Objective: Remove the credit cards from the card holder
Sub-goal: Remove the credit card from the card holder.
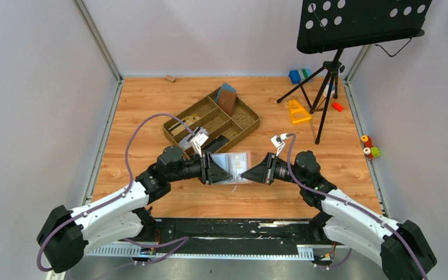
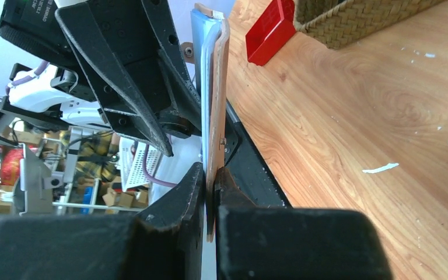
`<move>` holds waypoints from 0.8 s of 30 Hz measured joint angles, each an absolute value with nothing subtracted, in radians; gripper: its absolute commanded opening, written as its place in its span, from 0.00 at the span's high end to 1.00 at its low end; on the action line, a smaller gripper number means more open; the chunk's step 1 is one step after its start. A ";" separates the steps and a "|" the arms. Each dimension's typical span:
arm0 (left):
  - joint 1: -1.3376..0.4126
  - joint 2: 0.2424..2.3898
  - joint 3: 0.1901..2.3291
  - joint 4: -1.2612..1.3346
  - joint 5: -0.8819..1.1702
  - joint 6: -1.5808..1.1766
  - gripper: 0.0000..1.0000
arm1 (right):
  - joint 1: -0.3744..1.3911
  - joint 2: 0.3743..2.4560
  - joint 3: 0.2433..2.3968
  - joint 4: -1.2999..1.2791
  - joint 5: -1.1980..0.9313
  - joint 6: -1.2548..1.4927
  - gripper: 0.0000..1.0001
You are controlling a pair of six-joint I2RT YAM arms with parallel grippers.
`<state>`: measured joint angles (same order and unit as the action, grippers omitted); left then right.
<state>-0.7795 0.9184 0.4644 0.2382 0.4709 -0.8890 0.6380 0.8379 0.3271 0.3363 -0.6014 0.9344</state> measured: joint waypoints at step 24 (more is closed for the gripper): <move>-0.785 0.961 0.444 0.309 0.464 -0.979 0.64 | 0.626 0.835 0.233 0.527 -0.628 1.019 1.00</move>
